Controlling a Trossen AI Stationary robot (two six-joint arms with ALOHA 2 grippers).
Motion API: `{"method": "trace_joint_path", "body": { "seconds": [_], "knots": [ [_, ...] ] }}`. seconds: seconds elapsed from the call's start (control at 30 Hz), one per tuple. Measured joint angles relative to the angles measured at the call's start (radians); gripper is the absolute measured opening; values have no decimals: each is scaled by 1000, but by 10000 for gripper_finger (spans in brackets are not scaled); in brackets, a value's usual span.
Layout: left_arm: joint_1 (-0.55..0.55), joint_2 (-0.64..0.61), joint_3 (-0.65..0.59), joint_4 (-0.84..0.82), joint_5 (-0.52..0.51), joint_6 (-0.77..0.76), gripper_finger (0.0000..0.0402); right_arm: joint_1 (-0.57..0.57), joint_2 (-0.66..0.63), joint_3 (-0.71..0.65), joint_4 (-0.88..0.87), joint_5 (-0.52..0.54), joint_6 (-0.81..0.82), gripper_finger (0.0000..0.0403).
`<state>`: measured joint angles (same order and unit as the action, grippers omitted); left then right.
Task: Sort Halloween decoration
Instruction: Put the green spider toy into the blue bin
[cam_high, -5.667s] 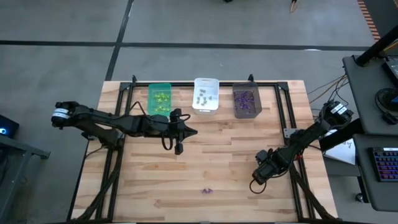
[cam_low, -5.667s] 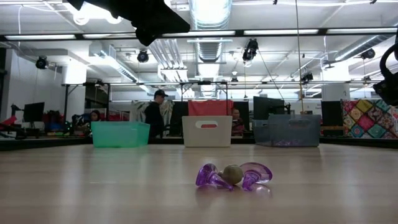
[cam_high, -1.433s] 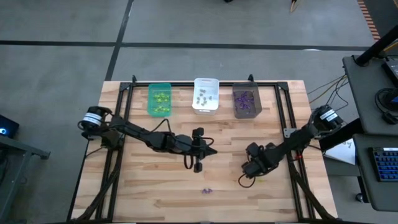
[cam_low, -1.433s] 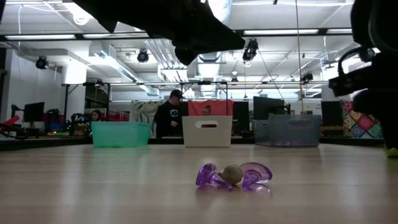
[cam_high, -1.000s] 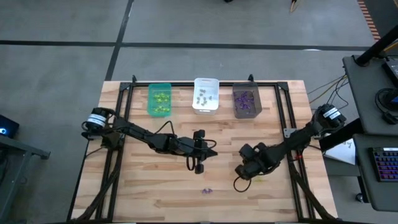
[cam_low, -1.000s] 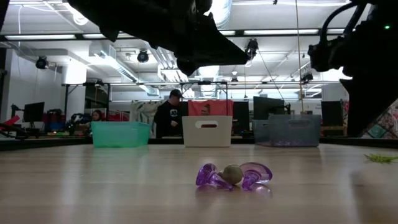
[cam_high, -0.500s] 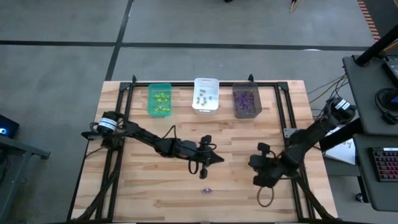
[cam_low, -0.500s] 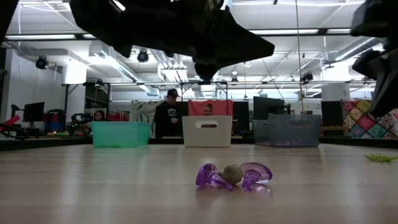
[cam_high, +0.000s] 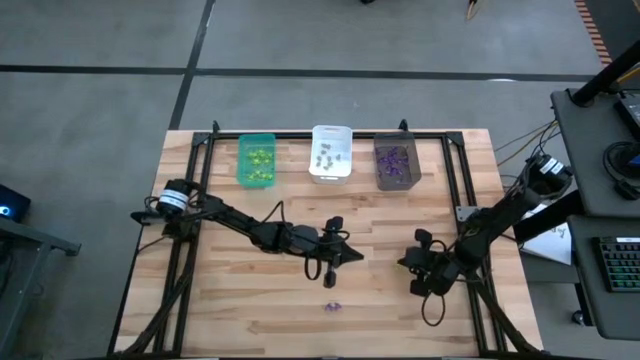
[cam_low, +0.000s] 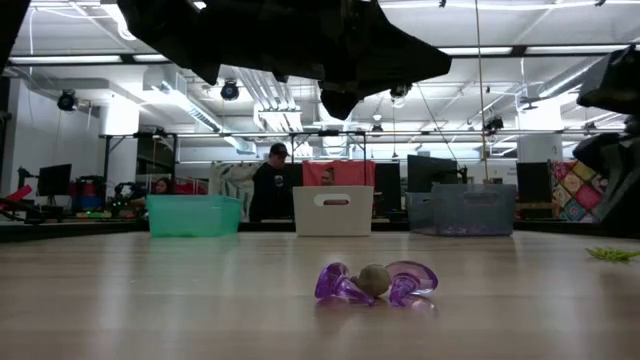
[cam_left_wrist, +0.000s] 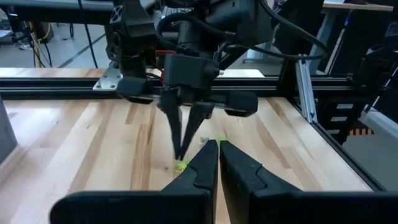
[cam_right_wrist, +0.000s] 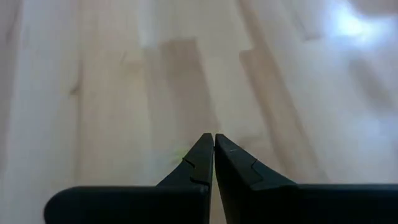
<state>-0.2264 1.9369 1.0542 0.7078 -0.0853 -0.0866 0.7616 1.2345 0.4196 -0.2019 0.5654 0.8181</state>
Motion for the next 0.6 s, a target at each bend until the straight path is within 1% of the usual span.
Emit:
{"method": "trace_joint_path", "body": {
  "seconds": [0.07,0.13,0.33,0.47,0.53,0.6],
  "knots": [
    [0,0,0,1,0,0,0,0,-6,-1,0,-48,-1,9],
    [0,0,0,2,0,0,0,0,-12,-1,3,-73,-1,9],
    [0,0,0,2,-1,-1,0,0,-8,-1,6,-74,22,15],
    [0,0,0,3,-2,-1,0,0,-9,-1,7,-76,58,53],
    [0,0,0,3,-6,-1,0,0,-9,-1,7,-70,77,82],
    [1,0,0,3,-10,-1,0,0,-5,-1,5,-39,87,116]
  ]
}}
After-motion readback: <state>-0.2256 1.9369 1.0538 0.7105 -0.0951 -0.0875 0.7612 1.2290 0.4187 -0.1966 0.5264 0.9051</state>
